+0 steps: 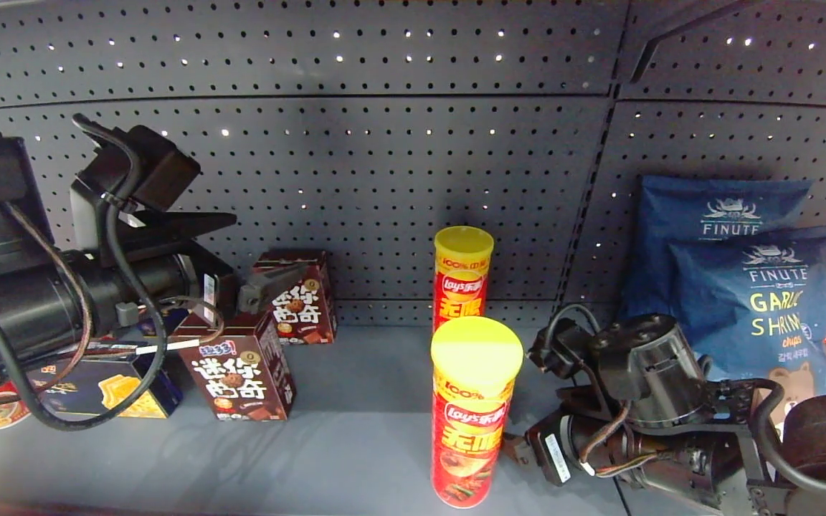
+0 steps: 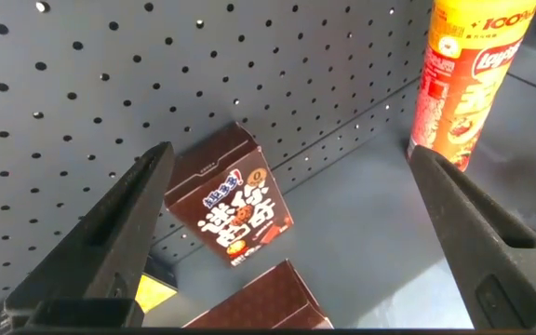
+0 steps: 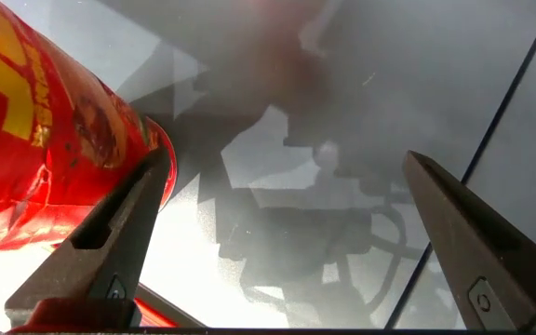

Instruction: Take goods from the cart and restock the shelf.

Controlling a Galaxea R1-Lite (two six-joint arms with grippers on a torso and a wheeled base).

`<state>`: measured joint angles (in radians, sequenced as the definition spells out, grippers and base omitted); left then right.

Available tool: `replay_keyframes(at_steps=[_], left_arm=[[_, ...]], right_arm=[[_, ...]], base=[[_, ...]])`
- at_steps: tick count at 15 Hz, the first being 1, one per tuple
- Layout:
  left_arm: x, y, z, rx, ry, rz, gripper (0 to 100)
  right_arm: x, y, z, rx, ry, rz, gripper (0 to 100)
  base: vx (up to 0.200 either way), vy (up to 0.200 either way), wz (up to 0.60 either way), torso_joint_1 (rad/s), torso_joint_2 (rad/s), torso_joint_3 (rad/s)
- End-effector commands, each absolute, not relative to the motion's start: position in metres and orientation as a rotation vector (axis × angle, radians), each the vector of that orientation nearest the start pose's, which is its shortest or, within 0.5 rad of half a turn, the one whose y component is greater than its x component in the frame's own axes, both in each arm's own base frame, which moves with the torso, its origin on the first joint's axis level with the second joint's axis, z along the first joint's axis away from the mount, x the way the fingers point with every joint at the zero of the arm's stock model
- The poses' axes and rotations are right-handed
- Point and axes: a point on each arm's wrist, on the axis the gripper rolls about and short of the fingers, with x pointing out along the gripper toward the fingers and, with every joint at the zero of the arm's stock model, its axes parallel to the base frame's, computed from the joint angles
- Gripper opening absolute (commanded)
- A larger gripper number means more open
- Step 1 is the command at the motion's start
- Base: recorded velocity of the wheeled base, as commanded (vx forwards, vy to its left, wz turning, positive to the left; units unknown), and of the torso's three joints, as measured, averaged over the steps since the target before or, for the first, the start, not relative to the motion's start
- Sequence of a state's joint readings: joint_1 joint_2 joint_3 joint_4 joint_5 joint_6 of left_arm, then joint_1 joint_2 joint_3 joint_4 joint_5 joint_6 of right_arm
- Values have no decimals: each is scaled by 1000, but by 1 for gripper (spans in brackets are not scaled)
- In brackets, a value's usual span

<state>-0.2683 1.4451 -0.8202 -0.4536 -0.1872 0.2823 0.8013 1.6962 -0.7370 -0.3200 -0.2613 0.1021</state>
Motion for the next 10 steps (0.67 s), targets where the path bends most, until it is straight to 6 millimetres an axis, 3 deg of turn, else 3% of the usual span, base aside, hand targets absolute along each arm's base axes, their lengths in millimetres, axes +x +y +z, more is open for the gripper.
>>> replay_keyframes(at_steps=[1,2,4,5,6,7,8,10], left_arm=[[238,-69,238,284,111,-473,100],[237,-69,238,284,111,-473,100],[219,-64,248,281,64,-465,100],[197,-58,255,276,19,-458,100],[181,-53,257,274,-7,-453,100],[141,-39,253,233,-51,-426,100],[129,-34,250,208,-58,-410,100],[77,-12,223,130,-78,-275,100]], right_arm=[[197,193,138,-228,582,483,100],[197,192,138,-228,582,483,100],[184,163,172,-138,448,454,100],[173,145,196,-82,359,438,100],[165,134,206,-56,319,424,100],[142,101,213,-16,254,372,100],[134,89,211,-8,245,346,100],[93,36,184,20,212,150,100]], base=[[0,0,0,0,0,0],[0,0,0,0,0,0],[0,0,0,0,0,0],[0,0,0,0,0,0],[0,0,0,0,0,0],[0,0,0,0,0,0],[0,0,0,0,0,0],[0,0,0,0,0,0]])
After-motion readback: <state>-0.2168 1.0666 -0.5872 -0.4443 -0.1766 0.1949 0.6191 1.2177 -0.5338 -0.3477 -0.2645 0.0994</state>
